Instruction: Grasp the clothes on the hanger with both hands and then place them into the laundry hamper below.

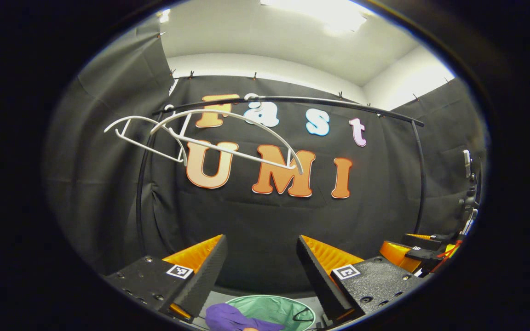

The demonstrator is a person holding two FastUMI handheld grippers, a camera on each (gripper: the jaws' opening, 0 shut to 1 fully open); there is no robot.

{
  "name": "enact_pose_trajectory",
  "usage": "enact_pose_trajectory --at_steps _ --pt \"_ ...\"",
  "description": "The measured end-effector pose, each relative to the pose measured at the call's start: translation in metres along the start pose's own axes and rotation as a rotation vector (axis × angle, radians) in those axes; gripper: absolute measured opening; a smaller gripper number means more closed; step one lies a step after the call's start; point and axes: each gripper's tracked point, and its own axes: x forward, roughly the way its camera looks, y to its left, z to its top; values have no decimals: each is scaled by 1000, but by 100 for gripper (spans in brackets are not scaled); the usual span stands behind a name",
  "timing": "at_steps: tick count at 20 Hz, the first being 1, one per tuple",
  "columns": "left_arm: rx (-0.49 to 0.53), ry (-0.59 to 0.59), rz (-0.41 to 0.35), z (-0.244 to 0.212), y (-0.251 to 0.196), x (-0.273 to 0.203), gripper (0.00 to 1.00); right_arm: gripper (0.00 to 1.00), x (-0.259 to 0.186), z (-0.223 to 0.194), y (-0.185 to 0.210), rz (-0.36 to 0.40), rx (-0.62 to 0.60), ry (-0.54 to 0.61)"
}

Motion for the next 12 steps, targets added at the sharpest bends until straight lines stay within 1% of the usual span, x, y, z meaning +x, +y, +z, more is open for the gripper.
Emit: enact_pose_trajectory --at_steps 3,4,5,9,10,11,12 --pt "-19 15 -8 -6 -2 3 99 100 2 -3 0 -2 8 2" --pt "-25 20 -7 -8 -2 3 92 100 1 -3 0 -2 7 3" --pt "-28 25 -5 -10 -1 3 95 100 1 -3 0 -2 5 3" --pt "-30 32 -1 -12 -1 0 95 100 -3 -6 -3 -8 -2 5" --pt "-29 31 -1 -12 -1 0 92 100 -4 -5 -3 -7 0 5" --pt "-28 30 -1 -12 0 0 95 100 -3 -5 -4 -8 1 7" --pt "-27 29 -2 -11 -1 0 92 100 -3 -7 -5 -8 1 8"
